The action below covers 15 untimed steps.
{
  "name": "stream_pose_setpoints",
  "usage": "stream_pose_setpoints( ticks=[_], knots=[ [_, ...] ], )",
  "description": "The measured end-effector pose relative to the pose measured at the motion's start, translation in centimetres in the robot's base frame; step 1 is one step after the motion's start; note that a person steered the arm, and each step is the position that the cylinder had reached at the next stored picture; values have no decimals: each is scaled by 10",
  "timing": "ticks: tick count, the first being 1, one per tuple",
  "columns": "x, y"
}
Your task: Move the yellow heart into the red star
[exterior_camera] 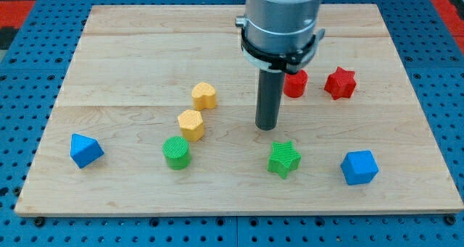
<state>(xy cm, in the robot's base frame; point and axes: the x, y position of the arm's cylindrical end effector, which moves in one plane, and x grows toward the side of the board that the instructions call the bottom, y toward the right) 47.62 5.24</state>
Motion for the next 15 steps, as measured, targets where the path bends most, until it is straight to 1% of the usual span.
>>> stream_pose_setpoints(
  ticks=[1, 2, 3, 4, 5, 6, 7, 8, 9, 10, 13, 14, 15],
  knots=[
    [-37, 11],
    [-75, 35],
    [-93, 64],
    [-26, -29],
    [-89, -51],
    [-82, -182],
    [-52, -221],
    [-48, -126],
    [-61, -75],
    [-54, -79],
    [-54, -92],
    [-51, -76],
    [-65, -47]
  ],
)
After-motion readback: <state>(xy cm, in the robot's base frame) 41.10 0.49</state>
